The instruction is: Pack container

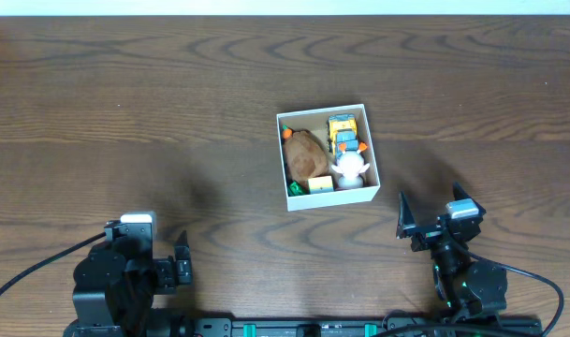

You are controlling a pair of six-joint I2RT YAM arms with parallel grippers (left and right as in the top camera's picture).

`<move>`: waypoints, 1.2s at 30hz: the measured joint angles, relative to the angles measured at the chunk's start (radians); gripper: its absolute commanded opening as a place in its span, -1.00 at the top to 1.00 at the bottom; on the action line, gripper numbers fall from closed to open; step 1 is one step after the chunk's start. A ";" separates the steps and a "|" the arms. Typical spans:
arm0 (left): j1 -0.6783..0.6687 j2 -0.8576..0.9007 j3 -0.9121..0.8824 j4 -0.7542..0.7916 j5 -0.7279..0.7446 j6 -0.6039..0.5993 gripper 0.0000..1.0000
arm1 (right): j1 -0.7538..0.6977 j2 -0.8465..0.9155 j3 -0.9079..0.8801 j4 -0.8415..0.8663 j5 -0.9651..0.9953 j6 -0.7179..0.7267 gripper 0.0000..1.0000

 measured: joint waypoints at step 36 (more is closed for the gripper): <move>0.005 -0.318 -0.687 0.980 0.020 -0.014 -0.96 | 0.000 0.000 0.000 0.000 -0.003 0.000 -0.99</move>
